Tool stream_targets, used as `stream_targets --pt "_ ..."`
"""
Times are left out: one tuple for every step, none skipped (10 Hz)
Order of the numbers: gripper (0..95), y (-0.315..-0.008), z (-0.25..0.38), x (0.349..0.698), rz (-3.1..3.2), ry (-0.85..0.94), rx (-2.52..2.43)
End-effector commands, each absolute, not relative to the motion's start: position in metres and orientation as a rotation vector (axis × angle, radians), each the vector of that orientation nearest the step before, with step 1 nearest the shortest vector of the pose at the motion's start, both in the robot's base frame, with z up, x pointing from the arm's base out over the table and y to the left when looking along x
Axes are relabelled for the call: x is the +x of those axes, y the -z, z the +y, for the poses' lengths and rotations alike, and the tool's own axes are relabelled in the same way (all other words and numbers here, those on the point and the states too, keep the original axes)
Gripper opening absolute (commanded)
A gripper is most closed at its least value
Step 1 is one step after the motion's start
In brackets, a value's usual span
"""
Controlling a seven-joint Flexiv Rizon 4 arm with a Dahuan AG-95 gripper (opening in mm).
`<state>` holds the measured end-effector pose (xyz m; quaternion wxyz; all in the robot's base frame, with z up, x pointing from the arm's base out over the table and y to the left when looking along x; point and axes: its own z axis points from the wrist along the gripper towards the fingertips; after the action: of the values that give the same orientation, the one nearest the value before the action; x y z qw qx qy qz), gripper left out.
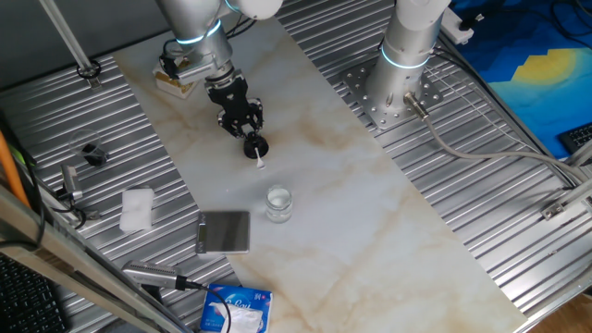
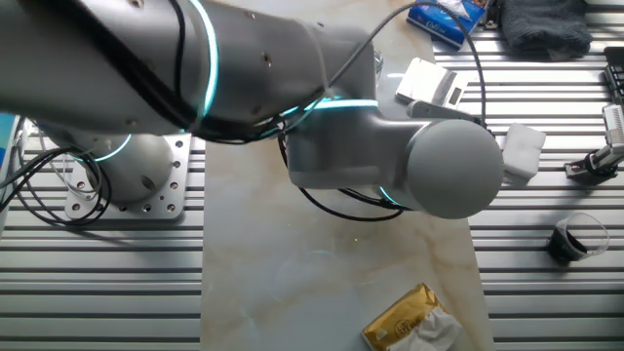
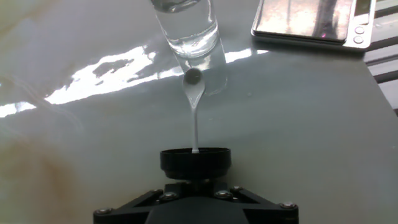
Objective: Screw the lid onto the jar
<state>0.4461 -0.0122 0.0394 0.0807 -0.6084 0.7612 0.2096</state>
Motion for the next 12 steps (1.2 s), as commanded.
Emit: stream_targets --pt "0.0 -0.048 -0.01 0.448 2.295 -0.635 -1.804" --pt "0.0 -0.059 -0.007 0.449 2.322 -0.62 -1.802" --pt "0.0 -0.07 -0.005 0.449 2.355 -0.599 -1.796" --pt "0.0 -0.079 -0.003 0.449 2.382 -0.585 -1.786" --pt "0.0 -0.09 0.001 0.449 2.417 -0.567 -1.777" --pt "0.0 -0.098 0.004 0.449 2.451 -0.541 -1.776" --pt "0.0 -0.11 0.01 0.449 2.507 -0.506 -1.766" --pt "0.0 -0.117 0.015 0.449 2.535 -0.49 -1.764" --pt "0.0 -0.127 0.023 0.449 2.584 -0.447 -1.777" --pt "0.0 -0.135 0.031 0.449 2.643 -0.393 -1.784" --pt "0.0 -0.141 0.036 0.449 2.674 -0.349 -1.79" --pt "0.0 -0.141 0.037 0.449 2.68 -0.345 -1.79"
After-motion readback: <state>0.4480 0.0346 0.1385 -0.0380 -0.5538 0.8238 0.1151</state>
